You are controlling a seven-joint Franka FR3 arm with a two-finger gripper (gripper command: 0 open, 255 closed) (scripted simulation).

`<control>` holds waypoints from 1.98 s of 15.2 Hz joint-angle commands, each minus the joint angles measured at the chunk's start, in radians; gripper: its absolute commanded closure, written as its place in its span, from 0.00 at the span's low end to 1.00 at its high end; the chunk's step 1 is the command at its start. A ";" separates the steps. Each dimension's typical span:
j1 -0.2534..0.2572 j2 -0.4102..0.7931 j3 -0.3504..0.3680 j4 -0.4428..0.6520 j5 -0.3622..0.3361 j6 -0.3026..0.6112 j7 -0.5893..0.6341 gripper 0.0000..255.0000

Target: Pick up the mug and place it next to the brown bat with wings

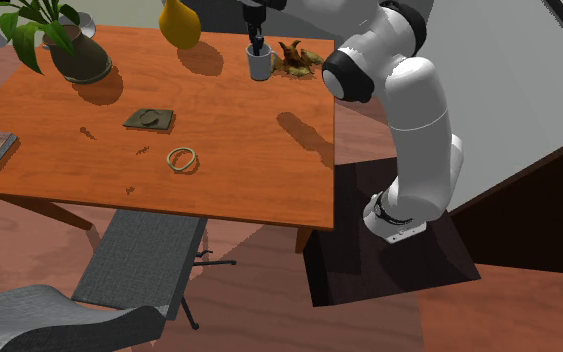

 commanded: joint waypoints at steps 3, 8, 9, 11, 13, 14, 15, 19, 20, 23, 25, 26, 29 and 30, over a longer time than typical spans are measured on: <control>0.010 0.001 0.001 -0.055 0.003 0.054 -0.011 1.00; 0.019 0.009 0.005 -0.112 0.010 0.115 -0.023 1.00; 0.020 0.011 0.006 -0.122 0.011 0.127 -0.025 1.00; 0.022 0.016 0.008 -0.141 0.015 0.149 -0.030 1.00; 0.024 0.022 0.010 -0.158 0.019 0.172 -0.035 1.00; 0.025 0.026 0.011 -0.167 0.021 0.183 -0.038 1.00; 0.025 0.029 0.013 -0.175 0.023 0.194 -0.040 1.00; 0.026 0.037 0.016 -0.190 0.028 0.216 -0.045 1.00; 0.026 0.037 0.016 -0.190 0.028 0.216 -0.045 1.00; 0.026 0.037 0.016 -0.190 0.028 0.216 -0.045 1.00; 0.026 0.037 0.016 -0.190 0.028 0.216 -0.045 0.00; 0.026 0.037 0.016 -0.190 0.028 0.216 -0.045 0.00; 0.026 0.037 0.016 -0.190 0.028 0.216 -0.045 0.00; 0.026 0.037 0.016 -0.190 0.028 0.216 -0.045 0.00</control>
